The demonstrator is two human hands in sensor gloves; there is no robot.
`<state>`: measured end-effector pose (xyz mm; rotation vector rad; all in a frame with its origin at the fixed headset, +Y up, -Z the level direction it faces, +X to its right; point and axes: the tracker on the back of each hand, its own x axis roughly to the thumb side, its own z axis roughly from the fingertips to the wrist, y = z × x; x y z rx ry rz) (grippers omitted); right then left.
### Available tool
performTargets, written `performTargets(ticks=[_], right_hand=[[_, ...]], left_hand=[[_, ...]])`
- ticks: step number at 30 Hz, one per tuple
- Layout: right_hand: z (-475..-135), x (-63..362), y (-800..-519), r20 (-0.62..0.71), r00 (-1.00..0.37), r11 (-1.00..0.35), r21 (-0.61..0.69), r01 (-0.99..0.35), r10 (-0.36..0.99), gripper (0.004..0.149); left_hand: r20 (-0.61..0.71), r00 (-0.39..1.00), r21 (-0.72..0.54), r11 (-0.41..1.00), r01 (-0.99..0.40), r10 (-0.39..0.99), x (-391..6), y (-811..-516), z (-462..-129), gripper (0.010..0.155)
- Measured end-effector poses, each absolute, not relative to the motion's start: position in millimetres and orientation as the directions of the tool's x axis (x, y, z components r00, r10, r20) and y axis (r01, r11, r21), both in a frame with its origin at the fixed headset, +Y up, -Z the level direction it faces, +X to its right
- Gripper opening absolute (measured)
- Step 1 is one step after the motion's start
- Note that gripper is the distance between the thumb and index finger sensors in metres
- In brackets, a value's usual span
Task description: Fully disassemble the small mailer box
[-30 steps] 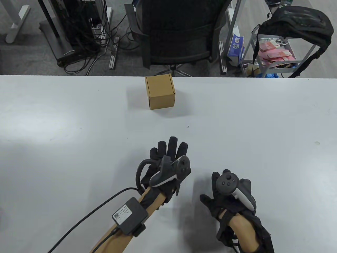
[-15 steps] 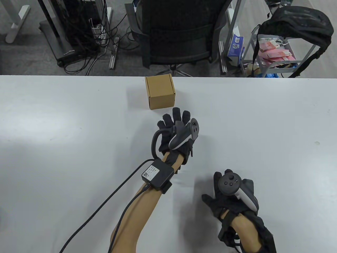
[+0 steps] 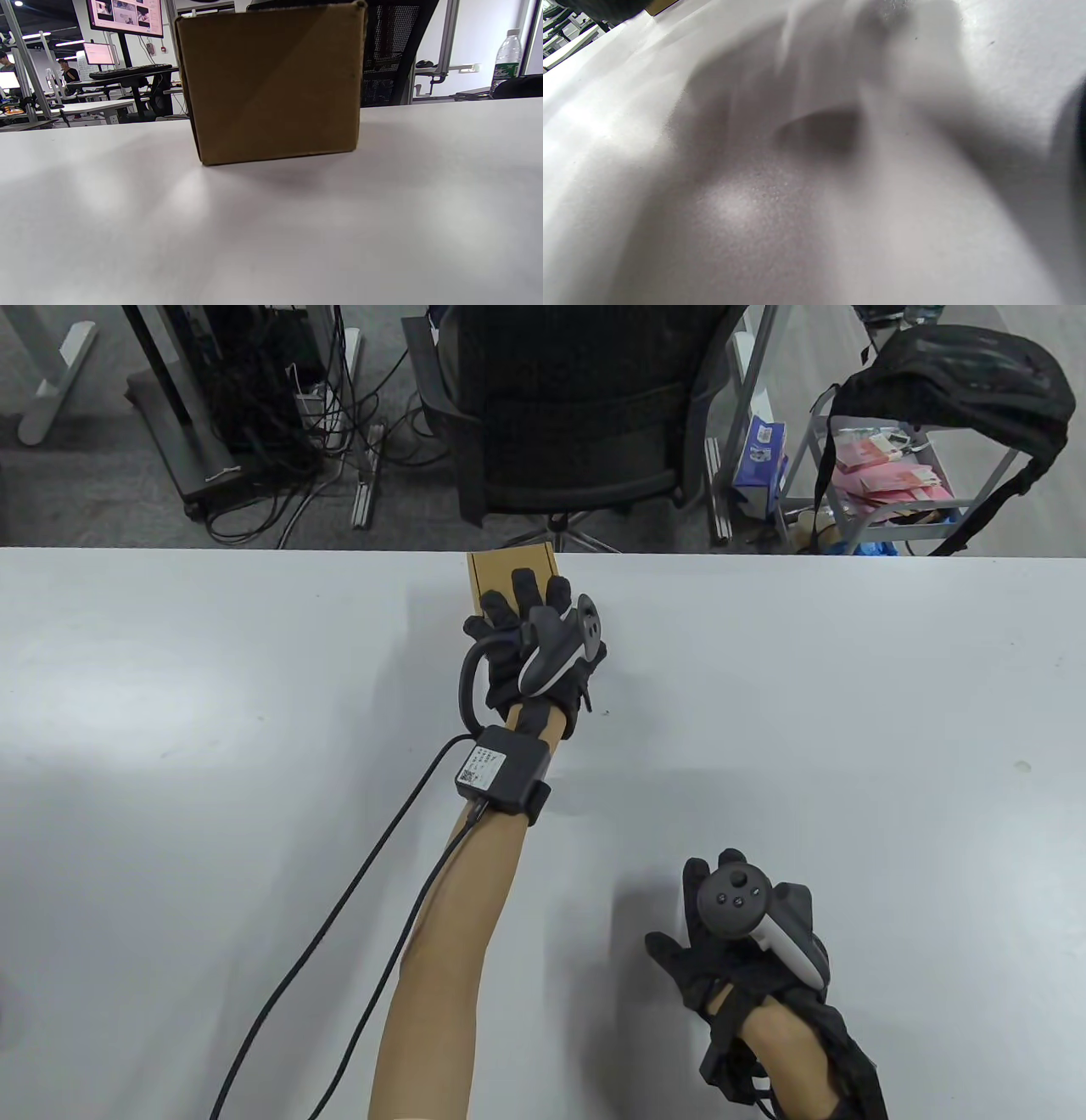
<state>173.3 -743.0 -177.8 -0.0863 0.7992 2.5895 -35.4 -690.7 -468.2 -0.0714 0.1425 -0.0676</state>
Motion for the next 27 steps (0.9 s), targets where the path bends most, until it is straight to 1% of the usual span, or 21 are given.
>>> performTargets(ticks=[5,9,11,12,14,19,25,27], right_hand=[[-179.3,173.0,-747.9,-0.187,-0.912,-0.736,0.542,-0.406,0.365,0.085],[-179.6,173.9,-749.3,-0.194,-0.913,-0.735,0.544,-0.405,0.359,0.085],[-178.8,173.2,-748.1,-0.192,-0.912,-0.739,0.537,-0.407,0.362,0.085],[-178.4,172.3,-747.2,-0.187,-0.912,-0.742,0.535,-0.405,0.364,0.085],[-177.4,170.6,-745.7,-0.181,-0.913,-0.745,0.531,-0.404,0.366,0.085],[-176.2,169.0,-744.6,-0.171,-0.913,-0.748,0.528,-0.402,0.37,0.085],[-178.1,171.5,-745.8,-0.188,-0.91,-0.741,0.532,-0.41,0.369,0.085],[-178.8,172.3,-745.5,-0.192,-0.909,-0.741,0.53,-0.413,0.37,0.085]], left_hand=[[-0.165,0.986,-0.087,0.996,-0.029,0.014,-42.1,-682.1,-493.7,0.095],[-0.197,0.976,-0.129,0.984,-0.12,0.093,-50.4,-684.7,-509.5,0.097],[-0.243,0.968,-0.183,0.977,-0.114,0.067,-51.4,-688.6,-515.5,0.098],[-0.23,0.973,-0.205,0.975,-0.086,0.038,-50.7,-690.3,-517.7,0.098],[-0.234,0.971,-0.218,0.971,-0.093,0.041,-49.1,-696.8,-517.7,0.099],[-0.267,0.964,-0.175,0.984,-0.033,-0.015,-55.7,-703.3,-520.7,0.097],[-0.285,0.956,-0.21,0.969,-0.129,0.065,-69.1,-700.4,-530.0,0.098],[-0.278,0.958,-0.212,0.969,-0.125,0.063,-71.6,-698.4,-532.8,0.098]])
